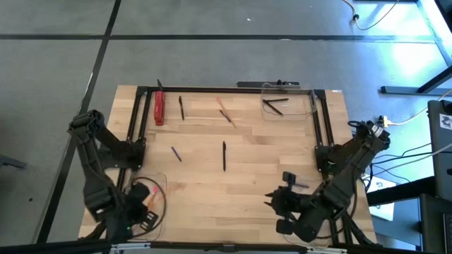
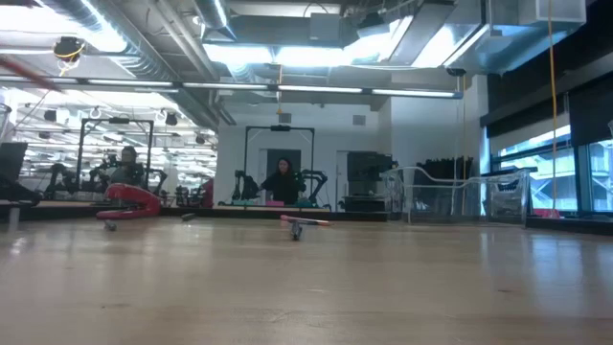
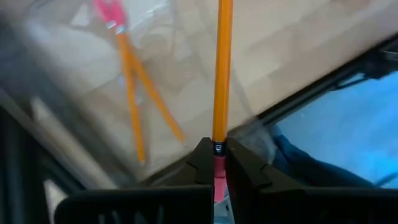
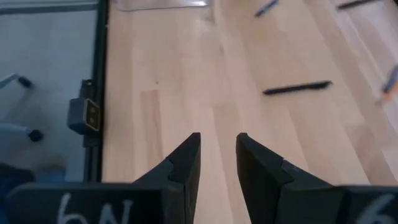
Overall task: Sort crayons/erasers/pens/pencils in bins
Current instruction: Put the yellow pencil into the bottom left transparent bin
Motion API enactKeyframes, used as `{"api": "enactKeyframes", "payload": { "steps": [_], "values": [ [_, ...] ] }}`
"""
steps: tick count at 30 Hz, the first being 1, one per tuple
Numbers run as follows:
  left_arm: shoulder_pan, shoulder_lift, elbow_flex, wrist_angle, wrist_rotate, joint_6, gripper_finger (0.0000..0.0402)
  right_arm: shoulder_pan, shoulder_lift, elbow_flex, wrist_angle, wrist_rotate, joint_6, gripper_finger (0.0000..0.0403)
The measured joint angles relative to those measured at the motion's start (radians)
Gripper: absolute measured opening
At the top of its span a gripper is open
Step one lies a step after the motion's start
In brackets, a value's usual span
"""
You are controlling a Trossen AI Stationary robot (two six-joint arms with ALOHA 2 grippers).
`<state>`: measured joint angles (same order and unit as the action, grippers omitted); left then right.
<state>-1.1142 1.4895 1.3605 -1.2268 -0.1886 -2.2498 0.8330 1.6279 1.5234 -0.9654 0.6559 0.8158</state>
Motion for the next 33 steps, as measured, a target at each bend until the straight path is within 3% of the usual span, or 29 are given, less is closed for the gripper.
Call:
{"api": "enactKeyframes", "payload": {
  "steps": [8,13,20,28,33],
  "values": [
    [-0.076,0.0,0.0,-0.01,0.02,-0.037,0.0009,-0.087,0.0,0.0,0.156,-0.085,-0.218,0.0101],
    [-0.109,0.0,0.0,-0.014,0.13,-0.042,0.0009,-0.118,0.0,0.0,0.193,-0.129,-0.275,0.0101],
    [-0.132,0.001,0.0,-0.015,0.155,-0.044,0.0009,-0.13,0.0,0.0,0.192,-0.135,-0.279,0.0101],
    [-0.111,0.01,0.0,-0.082,0.152,-0.045,0.0009,-0.13,0.0,0.0,0.192,-0.135,-0.279,0.0101],
    [-0.068,0.011,0.0,-0.079,0.075,-0.045,0.0009,-0.13,0.0,0.0,0.191,-0.135,-0.278,0.0101]
  ]
}}
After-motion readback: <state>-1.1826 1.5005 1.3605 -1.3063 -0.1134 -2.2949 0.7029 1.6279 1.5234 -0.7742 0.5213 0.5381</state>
